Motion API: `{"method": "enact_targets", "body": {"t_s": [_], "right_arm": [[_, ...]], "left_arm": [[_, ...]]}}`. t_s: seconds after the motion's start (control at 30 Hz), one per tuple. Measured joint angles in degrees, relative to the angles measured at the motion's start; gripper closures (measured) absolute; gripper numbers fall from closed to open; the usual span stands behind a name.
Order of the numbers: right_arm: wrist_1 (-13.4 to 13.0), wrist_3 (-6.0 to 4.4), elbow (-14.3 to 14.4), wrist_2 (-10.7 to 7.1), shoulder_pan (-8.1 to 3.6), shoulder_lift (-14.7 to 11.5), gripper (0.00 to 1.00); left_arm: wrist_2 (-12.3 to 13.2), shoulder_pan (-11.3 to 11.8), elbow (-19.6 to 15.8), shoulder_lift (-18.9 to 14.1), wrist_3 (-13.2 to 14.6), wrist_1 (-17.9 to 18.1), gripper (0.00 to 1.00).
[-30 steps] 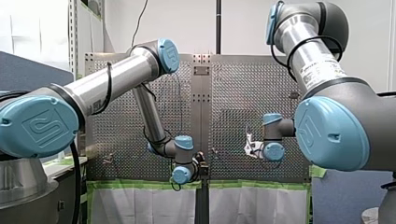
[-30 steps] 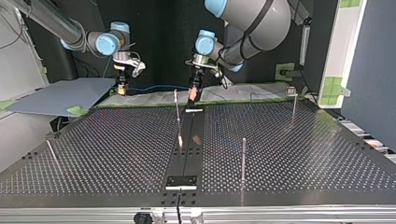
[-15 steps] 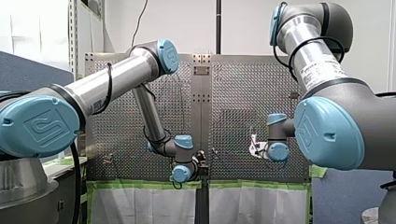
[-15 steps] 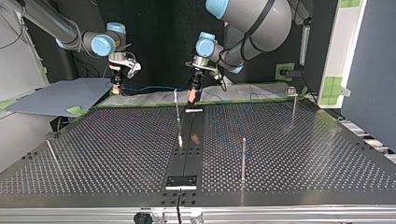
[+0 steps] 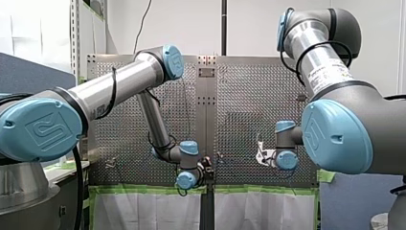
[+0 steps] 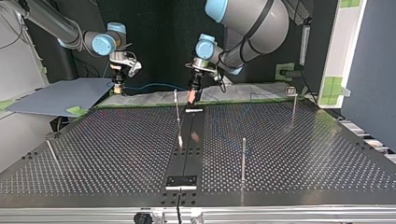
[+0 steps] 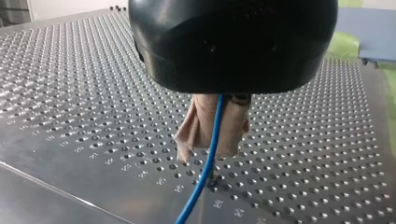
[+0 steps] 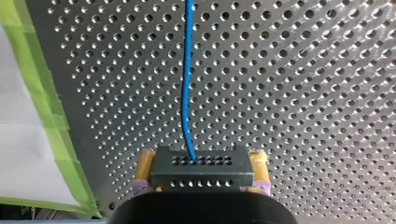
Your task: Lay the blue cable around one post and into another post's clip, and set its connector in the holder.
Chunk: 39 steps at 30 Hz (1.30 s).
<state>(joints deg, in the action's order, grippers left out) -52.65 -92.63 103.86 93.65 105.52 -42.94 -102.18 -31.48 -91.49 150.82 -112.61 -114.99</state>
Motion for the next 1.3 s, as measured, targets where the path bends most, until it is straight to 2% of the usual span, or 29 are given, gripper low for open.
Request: {"method": "enact_targets", "body": {"t_s": [0.4, 0.7, 0.87, 1.07, 1.3], "right_arm": [[-1.85, -0.21, -0.03, -0.74, -1.45, 0.24, 0.98], [-3.95, -0.73, -0.02, -2.01, -2.33, 0.71, 0.98], [-4.75, -0.81, -0.95, -2.62, -2.65, 2.51, 0.98], [-3.73, -0.79, -2.95, -2.83, -2.80, 5.58, 0.98], [-3.42, -0.83, -4.74, -3.02, -3.06, 6.80, 0.98]], "left_arm": [[-0.01, 0.32, 3.52, 0.04, 0.41, -2.95, 1.00], [0.29, 0.98, 4.39, 0.04, 0.82, -4.23, 1.00], [0.34, 1.27, 4.76, 0.08, 1.34, -4.76, 1.00], [0.42, 1.78, 5.55, 0.09, 1.82, -5.55, 1.00], [0.61, 2.35, 6.59, 0.10, 2.03, -6.52, 1.00]]}}
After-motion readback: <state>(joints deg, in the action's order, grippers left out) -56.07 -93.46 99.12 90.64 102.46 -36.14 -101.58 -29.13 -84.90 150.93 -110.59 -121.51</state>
